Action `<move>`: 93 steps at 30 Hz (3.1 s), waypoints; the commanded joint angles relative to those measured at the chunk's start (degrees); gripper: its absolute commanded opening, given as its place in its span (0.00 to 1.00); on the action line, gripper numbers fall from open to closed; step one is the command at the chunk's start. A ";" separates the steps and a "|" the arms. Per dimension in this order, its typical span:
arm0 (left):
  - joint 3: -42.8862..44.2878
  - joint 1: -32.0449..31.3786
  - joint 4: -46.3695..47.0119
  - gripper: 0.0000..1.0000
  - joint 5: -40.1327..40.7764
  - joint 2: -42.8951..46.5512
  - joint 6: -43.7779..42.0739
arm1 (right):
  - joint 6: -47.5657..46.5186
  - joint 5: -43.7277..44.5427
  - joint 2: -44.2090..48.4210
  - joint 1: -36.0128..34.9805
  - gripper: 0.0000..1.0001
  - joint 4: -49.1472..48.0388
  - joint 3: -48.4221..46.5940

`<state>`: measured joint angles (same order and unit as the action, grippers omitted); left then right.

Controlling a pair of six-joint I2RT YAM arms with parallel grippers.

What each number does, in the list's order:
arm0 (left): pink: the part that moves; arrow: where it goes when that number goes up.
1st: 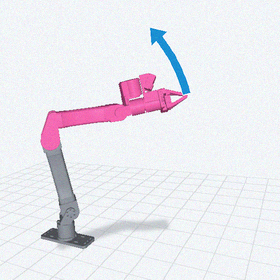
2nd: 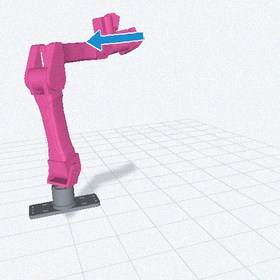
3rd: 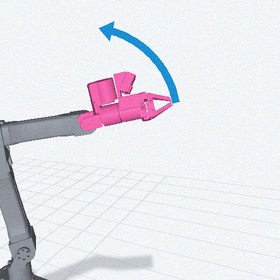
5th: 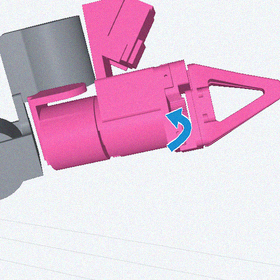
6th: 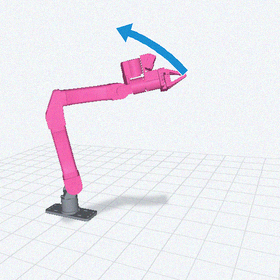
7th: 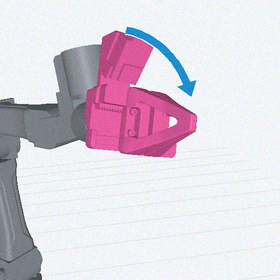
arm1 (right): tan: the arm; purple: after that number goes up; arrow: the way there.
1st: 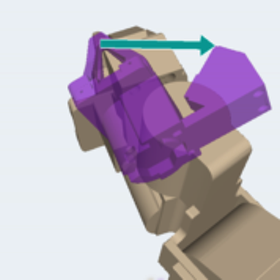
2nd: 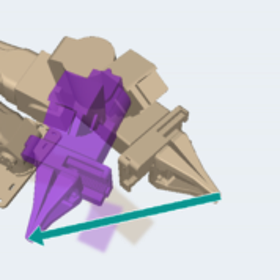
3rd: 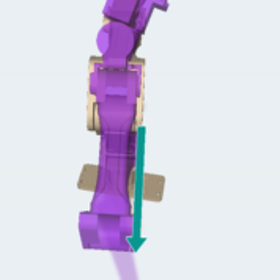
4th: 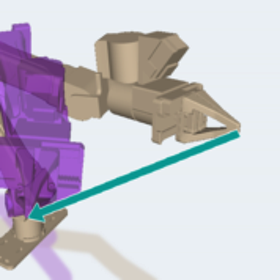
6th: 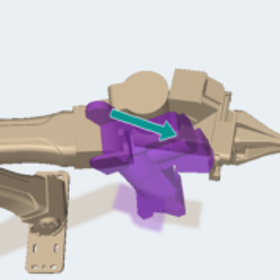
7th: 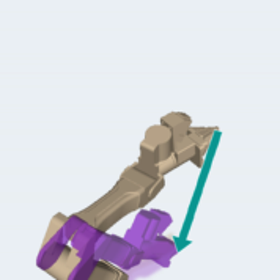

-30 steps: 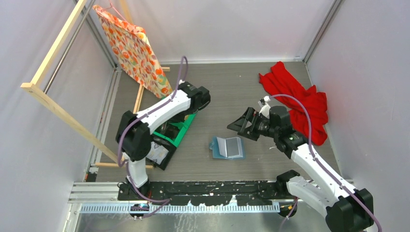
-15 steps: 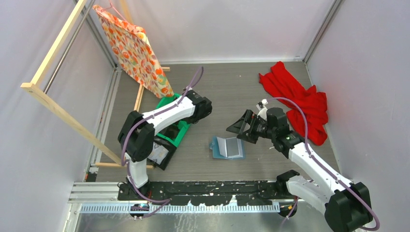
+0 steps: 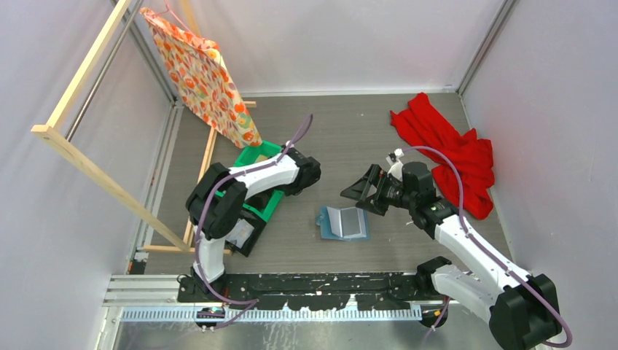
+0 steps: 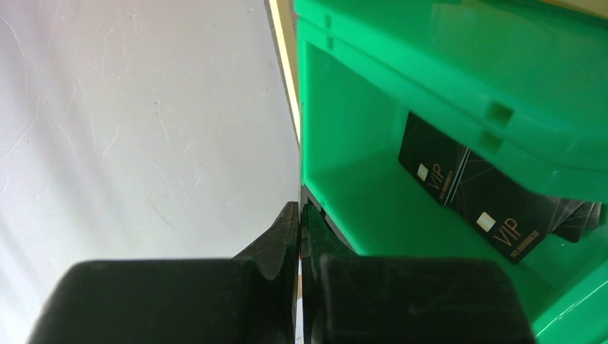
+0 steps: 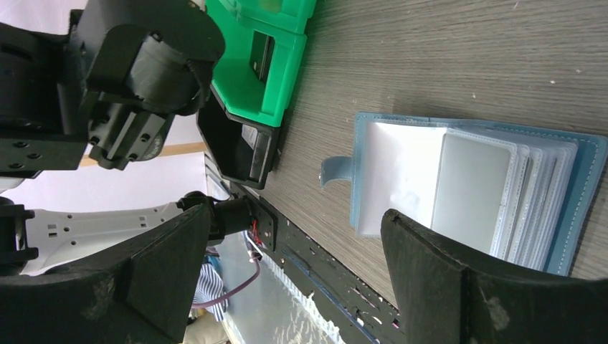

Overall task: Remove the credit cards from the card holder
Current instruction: Place the credit card in the storage box, then remove the credit card from the card holder.

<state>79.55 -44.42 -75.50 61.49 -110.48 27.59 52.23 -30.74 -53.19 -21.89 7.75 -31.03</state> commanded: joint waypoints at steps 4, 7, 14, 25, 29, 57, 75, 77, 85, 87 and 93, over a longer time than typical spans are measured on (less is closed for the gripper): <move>1.28 -0.20 0.21 0.00 3.93 -5.40 4.42 | -0.01 -0.68 0.72 0.09 0.93 -1.91 0.12; 1.79 -0.14 -1.22 0.01 5.35 -7.95 7.10 | -0.08 -0.96 0.49 0.14 0.93 -2.01 0.10; 2.70 -0.01 -0.45 0.01 4.91 -9.41 9.80 | -0.24 -1.23 -0.30 0.09 0.93 -2.43 0.10; 3.82 1.27 -1.13 0.18 0.17 -9.96 9.22 | -0.17 -1.39 1.07 0.14 0.93 -2.03 0.56; 3.94 1.27 -1.03 0.29 -2.25 -8.76 8.44 | -0.63 -1.47 1.31 0.10 0.93 -1.45 0.16; -7.20 -3.26 29.93 0.41 -69.63 28.68 14.29 | -9.68 10.95 -0.73 -0.61 0.81 16.07 -1.77; -11.89 -7.87 56.55 0.32 -80.88 13.93 27.14 | -6.08 14.04 -10.66 -2.58 0.29 9.17 -0.24; -12.32 -7.87 55.83 0.31 -80.39 12.63 26.43 | -5.90 13.88 -11.42 -2.63 0.29 8.24 0.18; -14.39 -6.39 56.06 0.28 -79.80 8.29 24.17 | -5.32 12.57 -14.30 -2.59 0.28 4.54 1.71; -14.30 -6.38 55.96 0.28 -79.88 7.45 23.65 | -5.29 12.59 -14.55 -2.62 0.28 4.24 1.91; -15.21 -6.07 56.83 0.26 -79.96 6.92 23.14 | -5.08 14.00 -14.43 -2.61 0.28 4.19 3.06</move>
<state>64.99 -50.87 -21.43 -17.85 -104.03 52.05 46.89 -18.13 -67.66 -24.27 13.37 -29.21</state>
